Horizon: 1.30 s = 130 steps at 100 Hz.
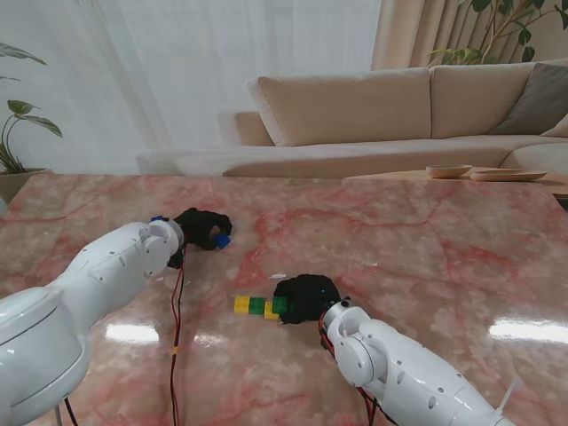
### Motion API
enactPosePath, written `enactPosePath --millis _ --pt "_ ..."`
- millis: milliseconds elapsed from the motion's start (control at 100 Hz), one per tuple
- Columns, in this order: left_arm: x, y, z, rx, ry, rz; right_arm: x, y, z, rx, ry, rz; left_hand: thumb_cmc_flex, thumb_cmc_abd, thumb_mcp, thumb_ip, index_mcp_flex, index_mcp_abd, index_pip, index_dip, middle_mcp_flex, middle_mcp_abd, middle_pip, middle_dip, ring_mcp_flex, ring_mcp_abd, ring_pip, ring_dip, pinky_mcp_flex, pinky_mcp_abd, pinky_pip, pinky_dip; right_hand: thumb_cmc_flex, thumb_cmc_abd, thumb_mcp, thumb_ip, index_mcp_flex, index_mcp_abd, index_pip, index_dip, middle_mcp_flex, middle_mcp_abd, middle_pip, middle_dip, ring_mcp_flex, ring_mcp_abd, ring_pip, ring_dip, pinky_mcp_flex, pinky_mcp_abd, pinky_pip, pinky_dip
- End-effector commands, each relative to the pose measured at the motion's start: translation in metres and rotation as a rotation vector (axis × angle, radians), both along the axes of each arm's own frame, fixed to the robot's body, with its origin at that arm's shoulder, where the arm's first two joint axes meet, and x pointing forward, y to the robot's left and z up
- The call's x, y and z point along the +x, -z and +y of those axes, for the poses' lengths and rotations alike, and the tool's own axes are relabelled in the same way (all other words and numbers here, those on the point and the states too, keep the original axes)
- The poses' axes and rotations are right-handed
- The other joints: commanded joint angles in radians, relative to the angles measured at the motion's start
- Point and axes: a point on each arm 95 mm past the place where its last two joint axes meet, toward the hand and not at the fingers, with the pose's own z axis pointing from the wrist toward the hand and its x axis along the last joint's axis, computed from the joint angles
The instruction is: Build a two-level staggered structure with toy bricks
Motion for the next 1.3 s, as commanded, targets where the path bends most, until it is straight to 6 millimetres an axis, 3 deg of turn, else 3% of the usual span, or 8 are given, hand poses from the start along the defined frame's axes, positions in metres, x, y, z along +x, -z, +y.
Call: enactPosePath --millis 0,170,360,600,760,940,1180,1290 --pt "-0.016 0.025 0.008 0.025 0.001 0.057 -0.006 0.013 -0.002 -0.015 0.003 0.04 -0.029 -0.037 -0.004 -0.022 0.021 -0.037 0.032 0.022 0.039 -0.022 0.029 0.018 0.136 0.032 0.136 0.043 0.005 0.021 0.038 -0.011 0.032 0.026 0.026 -0.027 0.033 -0.075 0.058 -0.004 0.058 -0.018 0.002 -0.005 0.016 -0.023 0.017 0.027 0.001 0.001 0.01 0.005" --pt "-0.022 0.032 0.011 0.013 -0.006 0.044 -0.006 0.013 -0.002 -0.013 0.002 0.037 0.002 -0.029 0.014 -0.015 0.07 -0.055 0.101 0.066 0.105 -0.032 0.072 0.051 0.198 0.028 0.167 0.058 0.055 0.02 0.097 0.0 0.033 0.026 0.025 -0.027 0.032 -0.076 0.061 -0.008 0.058 -0.018 0.001 -0.004 0.016 -0.023 0.017 0.027 0.0 0.002 0.01 0.005" --pt "-0.027 0.039 0.013 -0.012 -0.022 0.068 -0.005 0.013 -0.001 -0.013 0.0 0.036 0.013 -0.028 0.026 -0.011 0.014 -0.032 0.072 0.055 0.078 -0.029 0.075 0.063 0.21 0.024 0.176 0.063 0.074 0.006 0.128 -0.002 0.031 0.028 0.024 -0.027 0.033 -0.075 0.065 -0.01 0.059 -0.017 0.001 -0.004 0.017 -0.023 0.017 0.028 0.0 0.002 0.01 0.005" --pt "-0.029 0.04 0.019 -0.009 -0.035 0.073 -0.005 0.013 -0.001 -0.013 -0.002 0.041 -0.017 -0.051 0.0 -0.023 -0.04 0.042 -0.107 -0.116 0.013 -0.025 0.048 0.043 0.158 0.031 0.15 0.057 0.028 0.021 0.093 -0.025 0.032 0.028 0.024 -0.027 0.032 -0.075 0.067 -0.014 0.061 -0.017 0.0 -0.004 0.018 -0.023 0.018 0.028 0.0 0.002 0.01 0.006" --pt "-0.028 0.039 0.025 0.008 -0.038 0.068 -0.004 0.013 -0.001 -0.01 -0.004 0.041 -0.012 -0.051 -0.001 -0.022 -0.045 0.019 -0.105 -0.131 -0.005 -0.024 0.044 0.04 0.141 0.033 0.145 0.056 0.012 0.025 0.079 -0.028 0.032 0.027 0.024 -0.027 0.032 -0.075 0.069 -0.015 0.061 -0.016 0.0 -0.003 0.018 -0.023 0.019 0.028 -0.001 0.003 0.01 0.006" --pt "-0.03 0.041 0.028 0.014 -0.037 0.055 -0.003 0.014 0.0 -0.006 -0.008 0.042 -0.01 -0.049 -0.013 -0.021 -0.038 -0.035 0.069 -0.015 -0.001 -0.023 0.068 0.058 0.135 0.034 0.154 0.062 0.007 0.024 0.074 -0.017 0.032 0.026 0.025 -0.026 0.032 -0.075 0.07 -0.017 0.061 -0.016 -0.001 -0.003 0.018 -0.023 0.019 0.029 0.0 0.003 0.011 0.006" --pt "-0.035 0.046 0.026 -0.003 -0.039 0.016 -0.003 0.014 0.0 -0.005 -0.009 0.045 0.003 -0.022 -0.015 -0.014 0.08 -0.065 0.199 0.114 0.085 -0.026 0.118 0.091 0.19 0.034 0.195 0.075 0.038 0.035 0.114 -0.005 0.029 0.03 0.024 -0.027 0.031 -0.075 0.071 -0.018 0.062 -0.017 -0.001 -0.003 0.018 -0.022 0.018 0.028 0.0 0.003 0.012 0.006" --pt "-0.035 0.046 0.025 -0.013 -0.044 -0.005 -0.003 0.014 0.0 -0.005 -0.01 0.044 0.049 -0.039 -0.053 -0.071 0.129 -0.089 0.238 0.113 0.144 -0.032 0.145 0.107 0.229 0.034 0.216 0.079 0.057 0.042 0.138 -0.007 0.029 0.031 0.022 -0.027 0.032 -0.076 0.072 -0.018 0.061 -0.017 -0.001 -0.003 0.018 -0.023 0.018 0.028 0.0 0.003 0.012 0.006"
